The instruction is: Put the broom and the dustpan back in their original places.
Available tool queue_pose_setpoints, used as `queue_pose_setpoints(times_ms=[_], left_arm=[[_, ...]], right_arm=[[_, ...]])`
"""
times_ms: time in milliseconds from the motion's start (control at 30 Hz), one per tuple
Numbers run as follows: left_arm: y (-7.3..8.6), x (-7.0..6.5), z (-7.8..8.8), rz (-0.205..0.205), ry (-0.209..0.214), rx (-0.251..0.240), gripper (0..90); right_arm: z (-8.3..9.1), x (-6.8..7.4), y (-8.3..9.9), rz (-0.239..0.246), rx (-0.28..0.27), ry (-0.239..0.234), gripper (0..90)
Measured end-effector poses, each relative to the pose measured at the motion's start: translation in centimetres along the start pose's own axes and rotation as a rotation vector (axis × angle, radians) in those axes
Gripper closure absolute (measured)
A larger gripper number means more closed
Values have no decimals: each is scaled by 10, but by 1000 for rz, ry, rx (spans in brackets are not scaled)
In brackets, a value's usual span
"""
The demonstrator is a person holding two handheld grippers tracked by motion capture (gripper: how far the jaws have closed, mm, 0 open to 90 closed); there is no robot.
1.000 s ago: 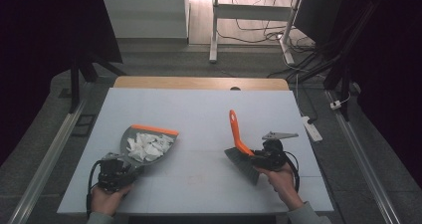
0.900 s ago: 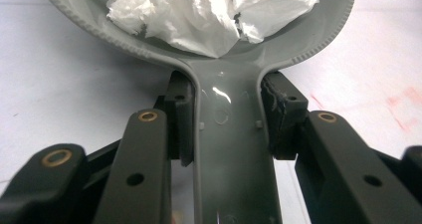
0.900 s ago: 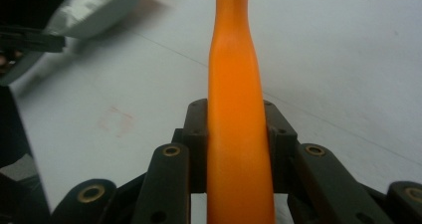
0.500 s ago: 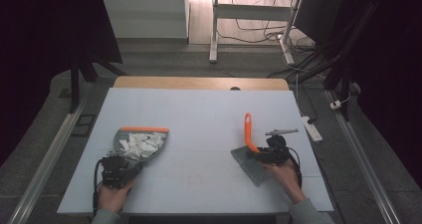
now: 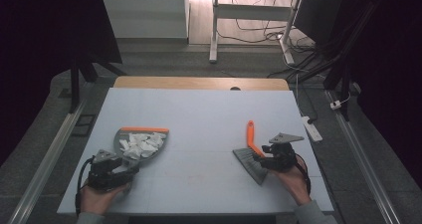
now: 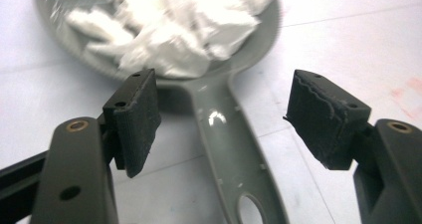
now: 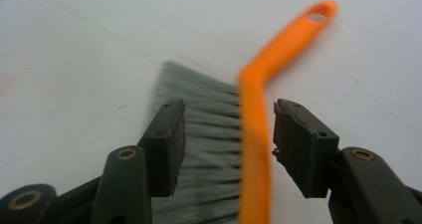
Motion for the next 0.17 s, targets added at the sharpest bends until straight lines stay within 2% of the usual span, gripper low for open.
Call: queue_pose_setpoints(times_ms=[67,167], left_arm=[[-2,-5,1,-37,41,-8,299],[-4,-11,1,-66,84,-17,303]], right_arm=[[5,9,1,42,-19,-33,474],[8,16,1,71,-37,-68,478]])
Point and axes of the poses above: each handheld gripper's, and its own axes: z roughly backward along the jaws, y roughly out of its underside, x roughly to its left, the point moved 10 cm from there along -z, roughly forward along the jaws
